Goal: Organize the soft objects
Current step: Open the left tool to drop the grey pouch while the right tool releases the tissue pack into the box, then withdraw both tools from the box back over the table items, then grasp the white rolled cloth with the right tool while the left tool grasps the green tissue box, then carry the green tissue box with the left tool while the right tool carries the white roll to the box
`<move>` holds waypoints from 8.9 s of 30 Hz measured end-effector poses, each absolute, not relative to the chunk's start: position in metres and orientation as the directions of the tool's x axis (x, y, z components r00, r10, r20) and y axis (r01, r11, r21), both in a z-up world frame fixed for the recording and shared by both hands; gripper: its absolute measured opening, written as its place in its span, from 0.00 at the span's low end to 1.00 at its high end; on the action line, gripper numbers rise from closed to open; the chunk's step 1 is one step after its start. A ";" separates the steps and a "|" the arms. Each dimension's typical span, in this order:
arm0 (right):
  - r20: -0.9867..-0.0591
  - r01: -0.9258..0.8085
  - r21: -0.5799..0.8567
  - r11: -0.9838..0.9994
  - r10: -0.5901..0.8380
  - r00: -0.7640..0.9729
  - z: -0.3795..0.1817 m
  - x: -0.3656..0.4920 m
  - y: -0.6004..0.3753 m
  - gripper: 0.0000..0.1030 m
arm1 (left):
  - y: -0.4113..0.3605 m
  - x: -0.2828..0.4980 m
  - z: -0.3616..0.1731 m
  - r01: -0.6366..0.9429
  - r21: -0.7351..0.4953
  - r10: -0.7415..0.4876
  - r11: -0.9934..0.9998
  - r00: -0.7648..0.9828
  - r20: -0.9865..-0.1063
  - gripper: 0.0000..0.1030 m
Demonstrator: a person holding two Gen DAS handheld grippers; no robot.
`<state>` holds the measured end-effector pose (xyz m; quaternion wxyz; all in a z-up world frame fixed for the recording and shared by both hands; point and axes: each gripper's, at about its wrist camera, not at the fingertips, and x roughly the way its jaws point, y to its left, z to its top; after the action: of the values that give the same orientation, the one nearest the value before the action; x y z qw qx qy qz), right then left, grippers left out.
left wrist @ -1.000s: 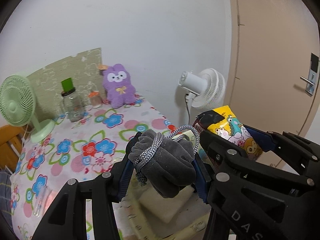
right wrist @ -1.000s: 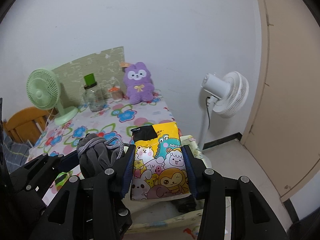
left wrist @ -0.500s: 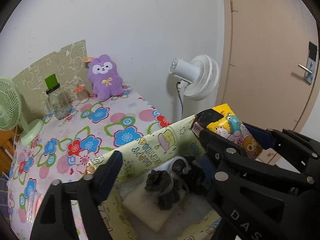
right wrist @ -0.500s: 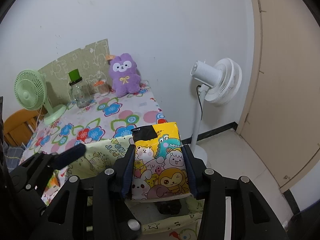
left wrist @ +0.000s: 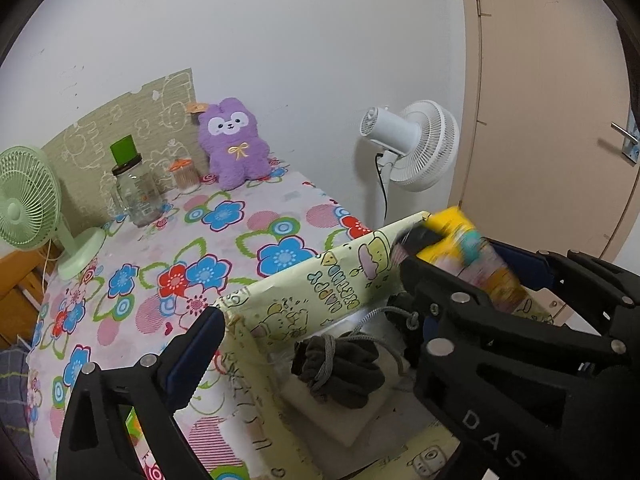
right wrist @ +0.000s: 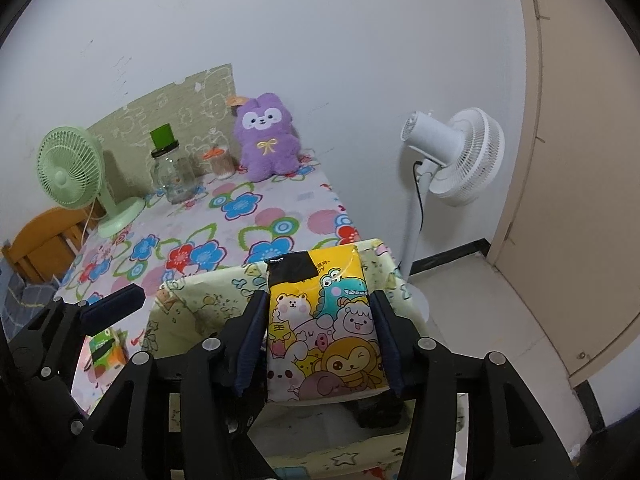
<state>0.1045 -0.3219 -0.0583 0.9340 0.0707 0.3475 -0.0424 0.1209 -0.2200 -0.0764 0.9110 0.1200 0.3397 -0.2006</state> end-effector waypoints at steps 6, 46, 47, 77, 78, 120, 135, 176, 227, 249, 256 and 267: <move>-0.640 0.120 0.095 0.988 -0.032 0.768 -0.054 0.101 -0.311 0.78 | -0.213 0.118 -0.074 0.448 0.080 -0.289 0.890 0.692 -0.662 1.00; -0.593 0.085 0.015 0.996 -0.060 0.803 -0.019 0.044 -0.228 0.85 | -0.130 0.063 -0.049 0.398 0.026 -0.303 0.917 0.737 -0.604 1.00; -0.590 0.081 0.012 0.997 -0.059 0.806 -0.018 0.043 -0.225 0.85 | -0.127 0.062 -0.049 0.393 0.026 -0.299 0.919 0.739 -0.603 1.00; -0.585 -0.013 0.036 0.999 0.032 0.811 -0.072 0.029 -0.140 0.93 | -0.036 0.042 -0.098 0.251 0.030 -0.184 0.967 0.779 -0.600 0.99; -0.587 -0.010 0.038 0.999 0.030 0.809 -0.075 0.029 -0.139 0.93 | -0.034 0.043 -0.101 0.239 0.036 -0.170 0.970 0.780 -0.602 0.99; -0.766 0.072 0.026 0.997 -0.026 0.643 -0.168 0.076 -0.141 0.20 | -0.032 0.081 -0.178 0.227 0.018 -0.139 0.974 0.655 -0.743 0.99; -0.754 0.015 0.100 0.995 0.066 0.654 -0.151 0.094 -0.133 0.12 | -0.023 0.104 -0.163 0.178 0.026 -0.105 0.984 0.684 -0.721 0.99; -0.774 0.027 0.124 0.992 0.079 0.629 -0.155 0.148 -0.129 0.13 | -0.026 0.163 -0.172 0.181 0.005 -0.111 0.984 0.624 -0.773 0.83; -0.621 -0.135 0.090 0.987 0.161 0.767 -0.030 0.070 -0.136 0.12 | -0.038 0.073 -0.049 0.175 0.014 -0.131 0.984 0.787 -0.603 0.82; -0.588 -0.107 0.076 0.991 0.131 0.798 -0.013 0.069 -0.189 0.12 | -0.095 0.079 -0.035 0.274 0.031 -0.207 0.961 0.793 -0.574 0.82; -0.586 -0.072 0.079 0.994 0.105 0.804 -0.013 0.074 -0.213 0.12 | -0.120 0.084 -0.037 0.310 0.038 -0.233 0.950 0.785 -0.574 0.82; -0.590 0.006 0.070 0.998 0.037 0.807 -0.018 0.074 -0.254 0.12 | -0.162 0.092 -0.043 0.393 0.032 -0.303 0.919 0.756 -0.579 0.82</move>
<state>0.0742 -0.2540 -0.0179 0.9498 0.0344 0.3108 0.0080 0.0920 -0.1623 -0.0429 0.9340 0.0760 0.2950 -0.1864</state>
